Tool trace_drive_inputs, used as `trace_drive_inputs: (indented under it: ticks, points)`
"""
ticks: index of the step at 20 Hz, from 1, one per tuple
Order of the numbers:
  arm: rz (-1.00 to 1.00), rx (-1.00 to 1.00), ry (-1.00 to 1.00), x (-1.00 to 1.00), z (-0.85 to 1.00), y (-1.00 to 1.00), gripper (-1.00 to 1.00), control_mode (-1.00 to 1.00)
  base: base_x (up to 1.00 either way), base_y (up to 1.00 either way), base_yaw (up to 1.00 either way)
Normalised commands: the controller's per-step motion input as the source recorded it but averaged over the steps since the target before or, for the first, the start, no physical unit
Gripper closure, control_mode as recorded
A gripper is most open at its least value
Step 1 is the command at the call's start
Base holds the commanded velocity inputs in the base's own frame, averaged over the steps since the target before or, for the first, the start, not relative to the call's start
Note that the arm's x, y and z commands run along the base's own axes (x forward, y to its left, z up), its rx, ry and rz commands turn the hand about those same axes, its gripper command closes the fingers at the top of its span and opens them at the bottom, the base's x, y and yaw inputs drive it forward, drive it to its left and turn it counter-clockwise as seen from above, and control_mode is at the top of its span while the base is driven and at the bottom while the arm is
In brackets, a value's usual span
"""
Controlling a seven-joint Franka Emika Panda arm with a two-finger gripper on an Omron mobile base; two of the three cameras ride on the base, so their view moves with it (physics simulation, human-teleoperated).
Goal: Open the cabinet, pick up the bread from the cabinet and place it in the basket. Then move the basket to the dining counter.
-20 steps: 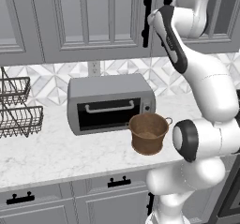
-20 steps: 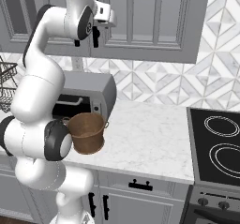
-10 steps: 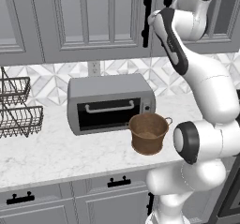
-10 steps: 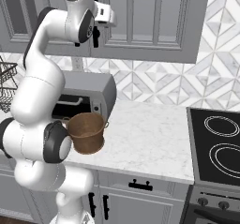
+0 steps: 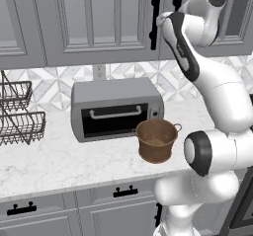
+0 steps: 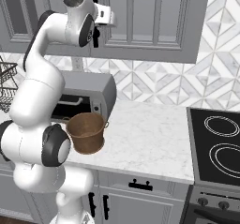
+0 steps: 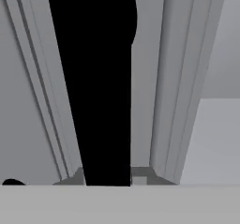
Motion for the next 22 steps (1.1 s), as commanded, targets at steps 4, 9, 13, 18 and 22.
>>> trace_drive_inputs:
  ticks: [4,9,13,18,22]
  points:
    - [0.00,0.09,-0.08,-0.94,-0.02,-0.79,1.00,-1.00,0.00,0.00,0.00]
    - [0.00,0.10,-0.05,-1.00,0.00,-0.97,1.00,-1.00,0.00,0.00,0.00]
    - [0.00,0.03,0.00,-1.00,0.00,-1.00,1.00,-1.00,0.00,0.00,0.00]
    - [0.00,0.00,0.05,-1.00,-0.01,-1.00,1.00,-1.00,0.00,0.00,0.00]
    - [0.00,0.00,0.06,-1.00,-0.41,-1.00,1.00,-1.00,0.00,0.00,0.00]
